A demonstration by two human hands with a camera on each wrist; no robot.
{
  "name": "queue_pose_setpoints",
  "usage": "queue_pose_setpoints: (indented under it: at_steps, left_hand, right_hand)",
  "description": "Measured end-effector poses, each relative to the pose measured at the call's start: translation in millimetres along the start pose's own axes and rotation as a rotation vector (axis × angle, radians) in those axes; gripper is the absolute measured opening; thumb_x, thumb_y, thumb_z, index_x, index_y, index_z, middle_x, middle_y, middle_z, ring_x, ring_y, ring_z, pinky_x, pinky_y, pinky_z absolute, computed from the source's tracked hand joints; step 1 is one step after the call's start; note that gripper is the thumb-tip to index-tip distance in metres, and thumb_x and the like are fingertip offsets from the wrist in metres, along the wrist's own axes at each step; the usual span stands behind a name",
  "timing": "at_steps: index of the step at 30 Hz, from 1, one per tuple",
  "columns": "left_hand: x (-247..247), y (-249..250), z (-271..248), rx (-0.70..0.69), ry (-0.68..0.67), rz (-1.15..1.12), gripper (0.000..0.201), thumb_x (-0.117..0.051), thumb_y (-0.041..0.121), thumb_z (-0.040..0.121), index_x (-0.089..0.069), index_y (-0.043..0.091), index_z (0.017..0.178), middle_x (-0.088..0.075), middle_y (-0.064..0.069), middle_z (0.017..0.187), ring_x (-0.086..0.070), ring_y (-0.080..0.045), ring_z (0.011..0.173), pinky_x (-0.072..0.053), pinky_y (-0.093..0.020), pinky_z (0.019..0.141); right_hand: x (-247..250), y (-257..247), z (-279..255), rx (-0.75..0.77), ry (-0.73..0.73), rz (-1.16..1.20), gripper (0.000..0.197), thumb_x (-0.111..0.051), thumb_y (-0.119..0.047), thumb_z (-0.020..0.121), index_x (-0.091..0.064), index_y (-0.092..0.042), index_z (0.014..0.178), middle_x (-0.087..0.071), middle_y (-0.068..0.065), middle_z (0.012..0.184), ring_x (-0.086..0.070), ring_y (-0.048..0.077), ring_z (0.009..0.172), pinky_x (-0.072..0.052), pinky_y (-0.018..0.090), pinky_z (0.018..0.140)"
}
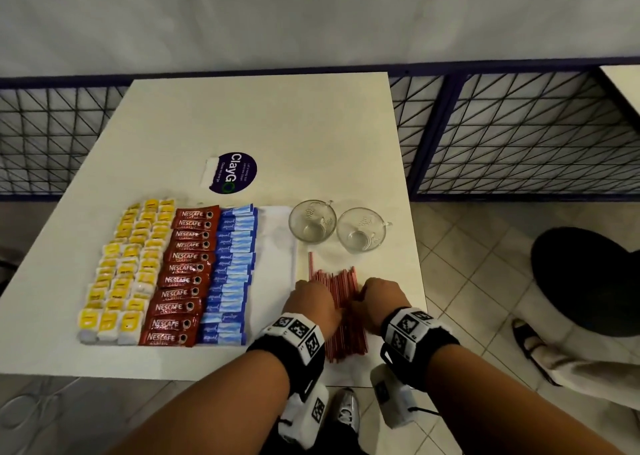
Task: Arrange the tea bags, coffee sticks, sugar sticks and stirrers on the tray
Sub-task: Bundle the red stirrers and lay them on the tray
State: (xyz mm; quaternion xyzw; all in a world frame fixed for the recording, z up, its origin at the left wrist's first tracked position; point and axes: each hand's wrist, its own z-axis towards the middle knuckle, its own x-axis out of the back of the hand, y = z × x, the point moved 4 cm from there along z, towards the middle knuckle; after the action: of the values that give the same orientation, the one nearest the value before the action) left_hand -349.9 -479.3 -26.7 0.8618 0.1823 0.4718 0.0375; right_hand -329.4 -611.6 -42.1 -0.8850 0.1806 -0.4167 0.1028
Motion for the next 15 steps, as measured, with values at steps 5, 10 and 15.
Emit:
queue_pose_setpoints:
  at_steps: [5,10,15]
  left_hand:
    - [-6,9,0,0.01,-0.004,0.025,0.048,-0.064,0.035,0.087,-0.05,0.005,0.121,-0.051,-0.016,0.124,-0.055,-0.029,0.112,-0.046,-0.033,0.092]
    - [-7,10,1,0.001,0.007,-0.012,0.024,-0.054,0.019,0.092,-0.059,0.004,0.11,-0.063,-0.015,0.115,-0.062,-0.031,0.106,-0.05,-0.033,0.085]
    - [-1,6,3,0.043,0.0,-0.092,0.023,-0.054,0.02,0.092,-0.064,0.005,0.106,-0.067,-0.013,0.11,-0.065,-0.03,0.101,-0.049,-0.03,0.08]
  right_hand:
    - [-3,-1,3,-0.003,-0.024,0.058,0.022,-0.056,-0.027,0.08,-0.064,-0.007,0.084,-0.068,0.014,0.091,-0.06,0.026,0.075,-0.043,0.025,0.062]
    - [-6,2,4,-0.008,-0.004,0.045,0.025,-0.058,-0.032,0.082,-0.067,-0.009,0.088,-0.069,0.012,0.091,-0.064,0.027,0.081,-0.044,0.025,0.063]
    - [-6,2,6,-0.004,0.019,0.01,0.027,-0.063,-0.036,0.082,-0.065,-0.011,0.094,-0.068,0.01,0.097,-0.064,0.027,0.089,-0.045,0.026,0.066]
